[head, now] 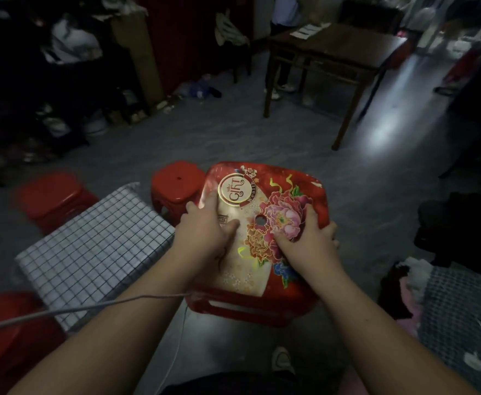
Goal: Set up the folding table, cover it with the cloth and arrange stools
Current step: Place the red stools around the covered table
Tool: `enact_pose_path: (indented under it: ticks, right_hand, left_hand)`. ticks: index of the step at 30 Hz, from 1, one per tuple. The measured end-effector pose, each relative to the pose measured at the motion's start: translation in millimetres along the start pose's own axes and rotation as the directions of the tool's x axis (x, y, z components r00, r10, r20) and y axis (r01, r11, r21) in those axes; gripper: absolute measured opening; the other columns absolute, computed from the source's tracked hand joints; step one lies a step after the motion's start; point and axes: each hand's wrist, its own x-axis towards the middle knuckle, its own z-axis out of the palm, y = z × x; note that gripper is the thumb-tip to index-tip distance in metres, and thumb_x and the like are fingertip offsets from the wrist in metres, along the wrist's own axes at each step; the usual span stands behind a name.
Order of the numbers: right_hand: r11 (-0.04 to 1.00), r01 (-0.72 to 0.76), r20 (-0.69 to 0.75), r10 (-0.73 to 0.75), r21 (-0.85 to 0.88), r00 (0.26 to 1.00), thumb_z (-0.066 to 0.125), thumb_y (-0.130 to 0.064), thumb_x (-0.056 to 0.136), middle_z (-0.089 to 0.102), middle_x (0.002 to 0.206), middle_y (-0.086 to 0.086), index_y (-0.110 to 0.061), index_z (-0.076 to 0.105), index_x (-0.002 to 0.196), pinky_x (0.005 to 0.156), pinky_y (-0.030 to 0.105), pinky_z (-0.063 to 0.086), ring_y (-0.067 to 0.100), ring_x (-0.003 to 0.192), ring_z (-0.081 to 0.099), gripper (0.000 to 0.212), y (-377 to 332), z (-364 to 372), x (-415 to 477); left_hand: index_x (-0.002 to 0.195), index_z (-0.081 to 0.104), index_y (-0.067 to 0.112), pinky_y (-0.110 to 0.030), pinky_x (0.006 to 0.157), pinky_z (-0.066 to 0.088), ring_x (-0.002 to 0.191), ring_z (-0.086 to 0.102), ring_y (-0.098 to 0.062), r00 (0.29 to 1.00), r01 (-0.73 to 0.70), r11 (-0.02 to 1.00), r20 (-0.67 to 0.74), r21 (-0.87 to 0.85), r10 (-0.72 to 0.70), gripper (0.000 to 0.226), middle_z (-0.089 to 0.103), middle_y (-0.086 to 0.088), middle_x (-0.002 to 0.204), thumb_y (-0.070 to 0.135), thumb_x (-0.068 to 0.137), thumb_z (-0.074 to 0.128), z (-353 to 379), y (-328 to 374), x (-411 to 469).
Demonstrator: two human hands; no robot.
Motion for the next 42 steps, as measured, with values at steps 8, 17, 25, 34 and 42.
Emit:
enact_pose_path:
  ticks: [8,17,25,34,42]
  right_hand:
    - [0.953,0.302,0.187,-0.292,-0.031,0.938,0.065,-0.068,0.077,0.01,0.156,0.021,-0.044,-0.001,0.154,0.11,0.062,0.033,0.047,0.139,0.024,0.104,-32,-2,62]
    - [0.737,0.676,0.426,-0.609,-0.007,0.669,0.065,-0.065,0.079,0.005,0.16,0.024,-0.042,0.003,0.154,0.111,0.06,0.03,0.049,0.14,0.023,0.1,-121,75,6]
    - [0.648,0.761,0.56,-0.631,0.0,0.537,0.066,-0.063,0.073,0.013,0.157,0.025,-0.044,0.009,0.153,0.111,0.059,0.033,0.049,0.138,0.027,0.1,-155,168,-45]
    - [0.669,0.739,0.624,-0.544,-0.08,0.56,0.069,-0.061,0.076,0.009,0.159,0.025,-0.043,0.007,0.154,0.112,0.06,0.03,0.048,0.141,0.023,0.101,-135,305,-33]
    - [0.671,0.735,0.638,-0.526,-0.096,0.563,0.076,-0.059,0.073,0.018,0.154,0.024,-0.043,0.01,0.154,0.113,0.058,0.032,0.047,0.139,0.029,0.106,-64,467,42]
  left_hand:
    - [0.15,0.015,0.045,-0.049,0.092,0.053,0.105,0.06,-0.037,0.947,0.251,0.963,-0.182,-0.101,-0.266,0.088,0.05,-0.019,0.125,0.06,0.078,0.064,-5,7,-9]
    - [0.152,0.011,0.035,-0.051,0.098,0.046,0.117,0.052,-0.045,0.652,0.663,0.729,-0.347,-0.171,-0.674,0.086,0.037,-0.023,0.139,0.065,0.084,0.055,-27,-87,-101]
    - [0.152,0.008,0.033,-0.054,0.102,0.043,0.122,0.046,-0.046,0.504,0.786,0.564,-0.265,-0.253,-0.822,0.087,0.031,-0.024,0.143,0.066,0.085,0.052,-7,-183,-141]
    - [0.154,0.008,0.031,-0.049,0.102,0.042,0.125,0.046,-0.04,0.517,0.789,0.532,-0.136,-0.309,-0.845,0.084,0.029,-0.021,0.143,0.061,0.089,0.052,84,-289,-117]
    - [0.151,0.002,0.04,-0.055,0.101,0.047,0.127,0.046,-0.035,0.477,0.807,0.472,-0.079,-0.356,-0.875,0.085,0.028,-0.013,0.145,0.073,0.081,0.037,239,-375,-59]
